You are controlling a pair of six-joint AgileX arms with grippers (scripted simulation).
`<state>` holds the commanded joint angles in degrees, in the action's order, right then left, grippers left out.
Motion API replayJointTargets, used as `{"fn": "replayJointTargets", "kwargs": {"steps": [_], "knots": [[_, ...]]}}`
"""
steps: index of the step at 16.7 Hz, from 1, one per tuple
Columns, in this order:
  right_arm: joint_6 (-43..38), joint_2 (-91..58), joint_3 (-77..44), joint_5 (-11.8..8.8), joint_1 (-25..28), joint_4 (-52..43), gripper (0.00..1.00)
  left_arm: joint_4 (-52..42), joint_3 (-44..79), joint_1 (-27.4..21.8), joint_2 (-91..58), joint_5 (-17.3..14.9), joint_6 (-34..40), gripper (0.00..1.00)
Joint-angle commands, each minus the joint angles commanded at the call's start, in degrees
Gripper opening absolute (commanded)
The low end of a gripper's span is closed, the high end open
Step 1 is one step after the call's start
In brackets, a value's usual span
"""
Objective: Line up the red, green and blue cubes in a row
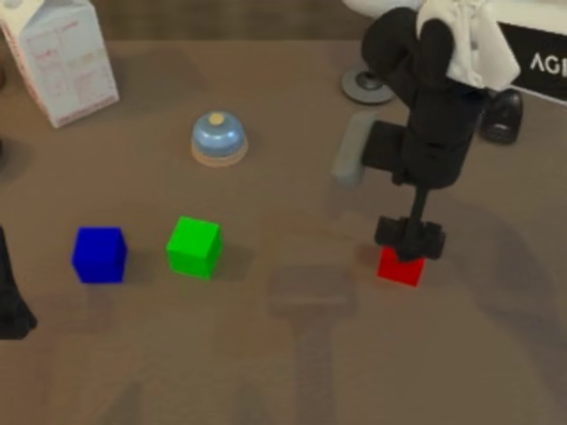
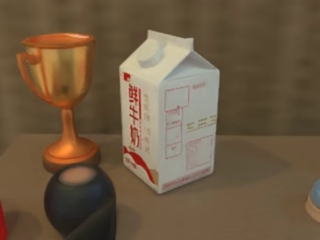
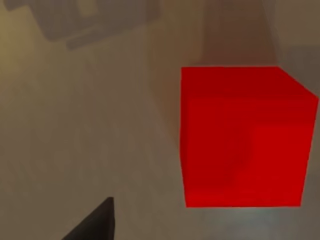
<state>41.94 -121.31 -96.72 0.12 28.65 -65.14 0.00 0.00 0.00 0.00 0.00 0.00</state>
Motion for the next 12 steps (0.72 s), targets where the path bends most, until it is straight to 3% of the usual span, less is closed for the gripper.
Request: {"fn": "replayJointTargets", "kwargs": {"steps": [8,12], "knots": [[0.2,-0.8,0.3,0.0,0.0,0.8,1.00,0.0,0.0,0.0,0.0,0.0,0.0,1.00],[0.2,-4.0,5.2,0.0,0.1,9.2,1.00,0.0,0.0,0.0,0.0,0.0,0.0,1.00]]}}
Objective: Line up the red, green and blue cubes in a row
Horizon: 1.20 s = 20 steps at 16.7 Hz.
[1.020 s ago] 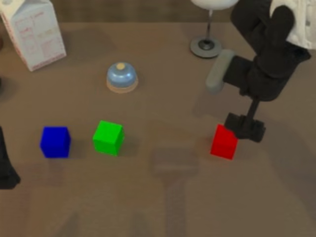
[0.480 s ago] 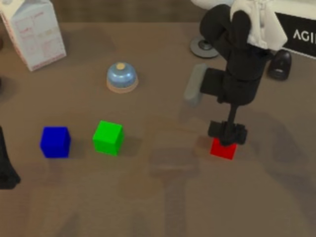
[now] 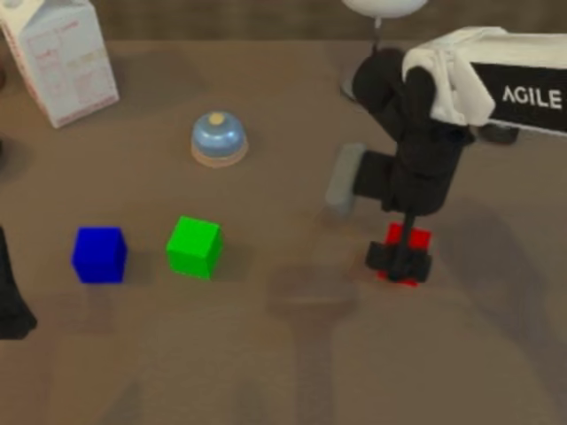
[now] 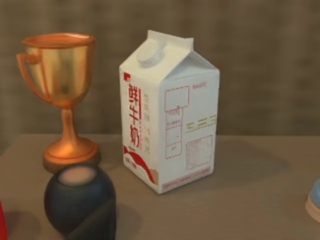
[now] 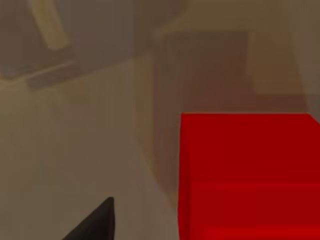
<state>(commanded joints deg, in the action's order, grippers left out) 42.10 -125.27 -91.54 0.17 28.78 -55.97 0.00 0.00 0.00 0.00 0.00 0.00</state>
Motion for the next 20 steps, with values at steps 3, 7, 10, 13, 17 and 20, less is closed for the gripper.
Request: {"fn": "replayJointTargets", "kwargs": {"steps": [3,7,10,13,17,20], "knots": [[-0.1,-2.6,3.8,0.0,0.1,6.5,1.00,0.0,0.0,0.0,0.0,0.0,0.0,1.00],[-0.1,-3.4,4.8,0.0,0.1,7.9,1.00,0.0,0.0,0.0,0.0,0.0,0.0,1.00],[-0.1,-3.4,4.8,0.0,0.1,7.9,0.85,0.0,0.0,0.0,0.0,0.0,0.0,1.00],[-0.1,-3.4,4.8,0.0,0.1,7.9,0.62,0.0,0.0,0.0,0.0,0.0,0.0,1.00],[-0.1,-3.4,4.8,0.0,0.1,7.9,0.32,0.0,0.0,0.0,0.0,0.0,0.0,1.00],[-0.1,-3.4,4.8,0.0,0.1,7.9,0.10,0.0,0.0,0.0,0.0,0.0,0.0,1.00]]}}
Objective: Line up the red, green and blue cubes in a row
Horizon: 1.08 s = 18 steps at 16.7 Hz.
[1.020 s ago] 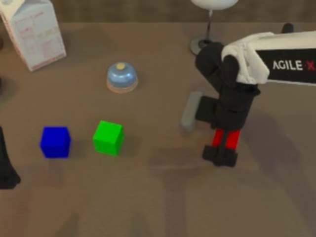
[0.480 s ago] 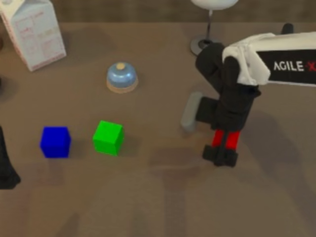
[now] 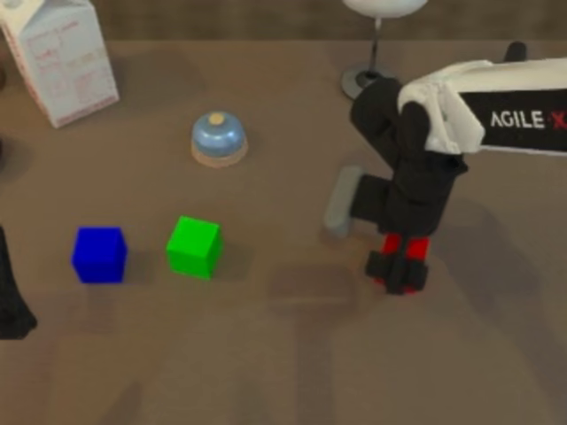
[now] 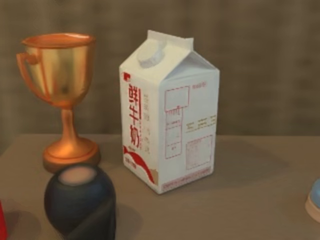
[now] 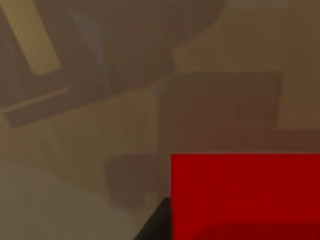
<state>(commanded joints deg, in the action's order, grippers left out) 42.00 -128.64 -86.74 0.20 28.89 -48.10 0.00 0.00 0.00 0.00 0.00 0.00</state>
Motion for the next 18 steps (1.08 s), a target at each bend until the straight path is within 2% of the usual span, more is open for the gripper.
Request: {"fn": "replayJointTargets", "kwargs": {"steps": [1,2,9,10,12,18], "knots": [[0.0,0.0,0.0,0.0,0.0,0.0,0.02,0.0,0.0,0.0,0.0,0.0,0.0,1.00],[0.0,0.0,0.0,0.0,0.0,0.0,0.00,0.0,0.0,0.0,0.0,0.0,0.0,1.00],[0.0,0.0,0.0,0.0,0.0,0.0,0.00,0.0,0.0,0.0,0.0,0.0,0.0,1.00],[-0.7,1.8,-0.2,-0.6,0.0,-1.3,0.00,0.0,0.0,0.0,0.0,0.0,0.0,1.00],[-0.5,2.1,-1.1,-0.6,0.2,-2.2,0.00,0.0,0.0,0.0,0.0,0.0,0.0,1.00],[-0.5,6.4,-7.9,-0.7,0.4,-14.0,0.00,0.0,0.0,0.0,0.0,0.0,0.0,1.00]]}}
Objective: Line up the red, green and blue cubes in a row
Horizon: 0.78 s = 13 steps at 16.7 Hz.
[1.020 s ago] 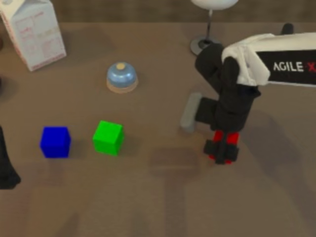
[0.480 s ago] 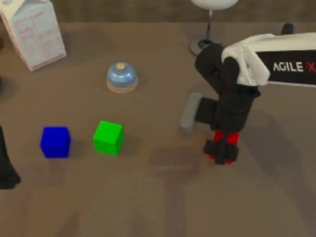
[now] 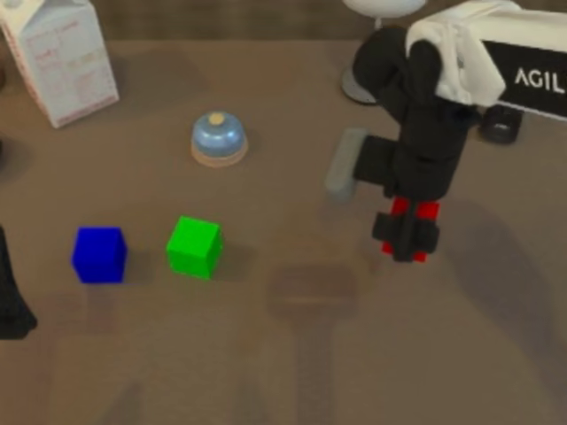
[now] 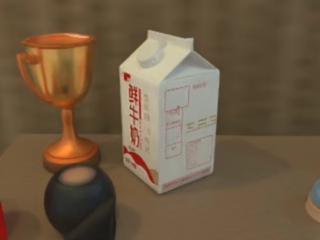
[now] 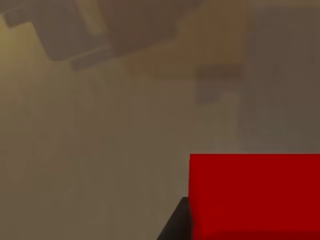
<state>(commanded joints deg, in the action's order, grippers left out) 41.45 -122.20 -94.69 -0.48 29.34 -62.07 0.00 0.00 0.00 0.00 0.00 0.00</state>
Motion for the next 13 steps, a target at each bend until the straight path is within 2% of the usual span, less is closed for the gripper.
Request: {"fn": "replayJointTargets", "kwargs": {"steps": [7,10,13], "knots": [[-0.2,-0.3,-1.3,0.0,0.6,-1.3,0.00,0.0,0.0,0.0,0.0,0.0,0.0,1.00],[-1.2,-3.8,-7.2,0.1,5.5,-4.4,0.00,0.0,0.0,0.0,0.0,0.0,0.0,1.00],[-3.1,-8.9,-17.8,0.1,12.6,-9.2,0.00,0.0,0.0,0.0,0.0,0.0,0.0,1.00]]}}
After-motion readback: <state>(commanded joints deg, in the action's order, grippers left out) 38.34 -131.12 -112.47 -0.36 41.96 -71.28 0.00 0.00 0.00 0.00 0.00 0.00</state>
